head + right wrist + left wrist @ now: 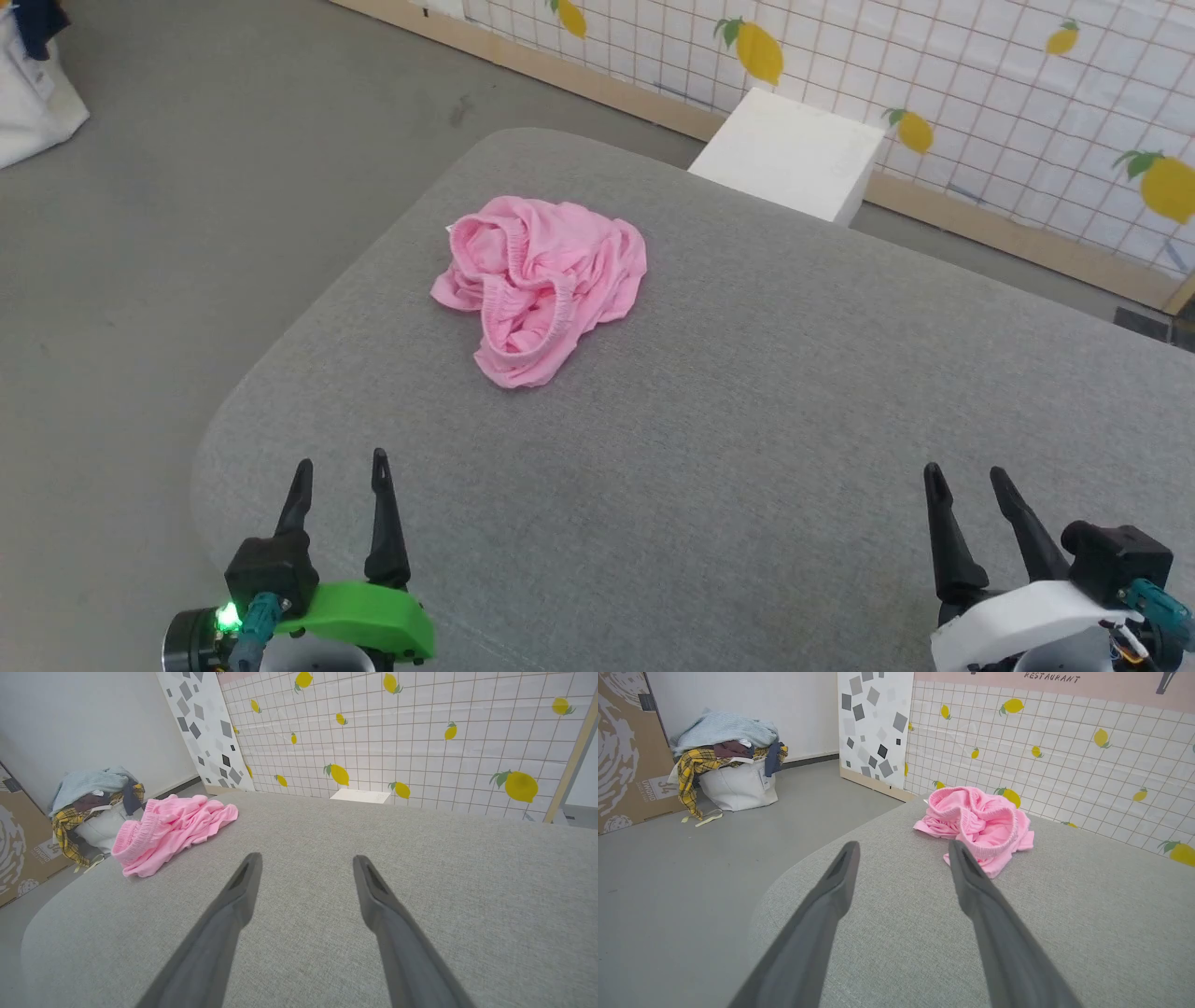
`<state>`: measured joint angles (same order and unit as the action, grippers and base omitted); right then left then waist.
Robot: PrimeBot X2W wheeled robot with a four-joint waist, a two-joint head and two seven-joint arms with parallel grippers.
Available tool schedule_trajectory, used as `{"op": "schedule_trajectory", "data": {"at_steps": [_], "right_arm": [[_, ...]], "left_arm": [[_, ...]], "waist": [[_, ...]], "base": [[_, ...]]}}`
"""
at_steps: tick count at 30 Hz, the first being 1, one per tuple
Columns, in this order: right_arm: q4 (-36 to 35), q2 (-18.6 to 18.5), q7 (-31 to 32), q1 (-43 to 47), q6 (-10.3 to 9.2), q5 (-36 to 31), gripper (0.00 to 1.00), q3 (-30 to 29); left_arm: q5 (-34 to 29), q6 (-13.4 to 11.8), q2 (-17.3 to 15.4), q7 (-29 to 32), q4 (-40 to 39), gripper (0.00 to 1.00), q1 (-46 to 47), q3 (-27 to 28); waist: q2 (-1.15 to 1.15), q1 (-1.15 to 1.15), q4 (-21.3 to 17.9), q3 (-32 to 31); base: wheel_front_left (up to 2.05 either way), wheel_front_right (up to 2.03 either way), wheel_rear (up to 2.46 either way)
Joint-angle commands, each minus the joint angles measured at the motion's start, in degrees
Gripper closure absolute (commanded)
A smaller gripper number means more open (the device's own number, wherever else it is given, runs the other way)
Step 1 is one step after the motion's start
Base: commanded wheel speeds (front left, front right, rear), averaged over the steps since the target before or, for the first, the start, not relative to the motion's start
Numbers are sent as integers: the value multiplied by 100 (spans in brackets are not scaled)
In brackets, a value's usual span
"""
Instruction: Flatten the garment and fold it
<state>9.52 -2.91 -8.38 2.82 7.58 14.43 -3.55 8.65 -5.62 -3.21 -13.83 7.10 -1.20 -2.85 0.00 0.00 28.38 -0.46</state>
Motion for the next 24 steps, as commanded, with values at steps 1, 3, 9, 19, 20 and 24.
{"op": "schedule_trajectory", "data": {"at_steps": [1, 3, 9, 19, 20, 24], "right_arm": [[15, 3, -51, 107, -8, 65, 0, -21], [27, 3, -64, 118, -9, 90, 0, -27], [36, 3, -60, 132, -9, 118, 0, -26], [3, 3, -36, 120, -9, 91, 0, -37], [-14, 3, -25, 107, -9, 82, 0, -41], [-125, 3, 58, 26, -9, 14, 0, -60]], "left_arm": [[47, -38, 20, -73, 32, 0, -102, -18], [60, -50, 20, -97, 44, 0, -115, -16], [82, -50, 21, -117, 51, 0, -133, -8], [157, 19, 21, -117, 105, 0, -74, -18], [186, 71, 8, -110, 146, 0, 10, -34], [353, 323, -41, 91, 394, 0, 704, -94]], "waist": [[0, 0, 57, -15], [0, 0, 97, -18], [0, 0, 105, -27], [0, 0, -31, 4], [0, 0, -53, 29], [0, 0, -177, 220]], "base": [[0, 0, 0], [0, 0, 0], [0, 0, 0], [0, 0, 0], [0, 0, 0], [0, 0, 0]]}}
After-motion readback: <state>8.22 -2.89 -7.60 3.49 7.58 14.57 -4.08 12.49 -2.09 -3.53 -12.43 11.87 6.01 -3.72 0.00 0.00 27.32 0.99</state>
